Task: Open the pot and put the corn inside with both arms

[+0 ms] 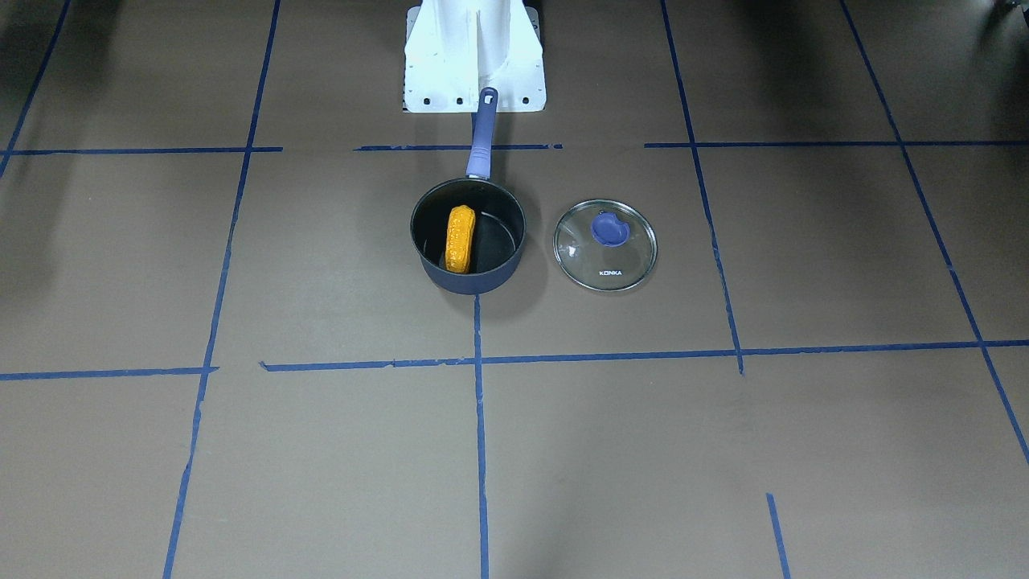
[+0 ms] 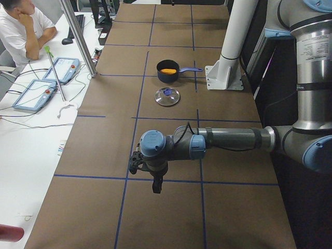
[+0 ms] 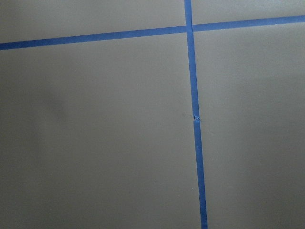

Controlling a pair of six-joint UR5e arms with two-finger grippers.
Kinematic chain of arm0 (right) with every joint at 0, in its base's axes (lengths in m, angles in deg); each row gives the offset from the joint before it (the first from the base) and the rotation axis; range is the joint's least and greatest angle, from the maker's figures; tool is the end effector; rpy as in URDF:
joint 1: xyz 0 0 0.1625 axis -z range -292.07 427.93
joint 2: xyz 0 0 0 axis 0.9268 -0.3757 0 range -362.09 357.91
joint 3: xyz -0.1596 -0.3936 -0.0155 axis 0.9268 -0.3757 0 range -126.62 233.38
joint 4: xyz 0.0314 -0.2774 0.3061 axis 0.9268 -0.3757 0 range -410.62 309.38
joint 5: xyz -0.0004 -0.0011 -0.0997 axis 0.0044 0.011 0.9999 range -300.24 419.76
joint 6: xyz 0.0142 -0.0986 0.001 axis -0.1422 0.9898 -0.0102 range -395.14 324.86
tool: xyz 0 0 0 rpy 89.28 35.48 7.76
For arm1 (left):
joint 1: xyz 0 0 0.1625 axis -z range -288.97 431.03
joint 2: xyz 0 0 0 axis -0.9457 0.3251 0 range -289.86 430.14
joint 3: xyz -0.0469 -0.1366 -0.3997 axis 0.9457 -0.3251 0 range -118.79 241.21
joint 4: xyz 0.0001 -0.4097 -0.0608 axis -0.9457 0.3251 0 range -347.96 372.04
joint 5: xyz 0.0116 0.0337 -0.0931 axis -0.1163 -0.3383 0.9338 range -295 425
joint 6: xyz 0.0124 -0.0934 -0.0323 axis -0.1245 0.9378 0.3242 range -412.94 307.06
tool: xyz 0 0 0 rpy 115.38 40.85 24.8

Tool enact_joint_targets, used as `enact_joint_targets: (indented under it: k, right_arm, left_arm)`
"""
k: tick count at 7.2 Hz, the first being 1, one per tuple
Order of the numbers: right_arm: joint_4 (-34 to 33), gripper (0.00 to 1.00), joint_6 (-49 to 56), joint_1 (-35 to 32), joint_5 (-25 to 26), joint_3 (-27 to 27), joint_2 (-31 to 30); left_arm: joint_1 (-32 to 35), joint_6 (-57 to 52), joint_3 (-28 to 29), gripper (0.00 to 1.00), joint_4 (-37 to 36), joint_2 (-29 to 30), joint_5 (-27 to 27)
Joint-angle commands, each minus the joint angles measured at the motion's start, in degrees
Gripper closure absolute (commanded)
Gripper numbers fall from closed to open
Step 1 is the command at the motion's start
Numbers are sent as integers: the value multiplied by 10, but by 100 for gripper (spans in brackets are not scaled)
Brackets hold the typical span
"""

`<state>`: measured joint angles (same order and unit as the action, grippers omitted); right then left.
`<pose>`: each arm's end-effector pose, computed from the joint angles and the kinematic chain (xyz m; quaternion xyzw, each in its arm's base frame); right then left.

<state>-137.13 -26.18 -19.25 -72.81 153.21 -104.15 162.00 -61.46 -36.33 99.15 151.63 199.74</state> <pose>0.0460 -0.4072 0.6646 0.0296 -0.3619 -0.0995 0.9264 -0.0704 -0.4228 0.6667 0.0005 0.3816 0.0481 0.9231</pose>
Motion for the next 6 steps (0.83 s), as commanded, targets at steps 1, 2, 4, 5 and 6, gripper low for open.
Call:
enact_joint_targets:
  k: [1,2,4,5,6]
  right_arm:
    - [0,0,0,0,-1,1,0]
    - [0,0,0,0,-1,1,0]
    - [0,0,0,0,-6,1,-1]
    - [0,0,-1,0,-6,2,-1]
    - [0,0,-1,0,-6,2,-1]
  left_arm:
    - [0,0,0,0,1,0,0]
    - [0,0,0,0,0,0,0]
    - [0,0,-1,0,0,0,0]
    - [0,0,-1,0,1,0,0]
    - [0,0,-1,0,0,0,0]
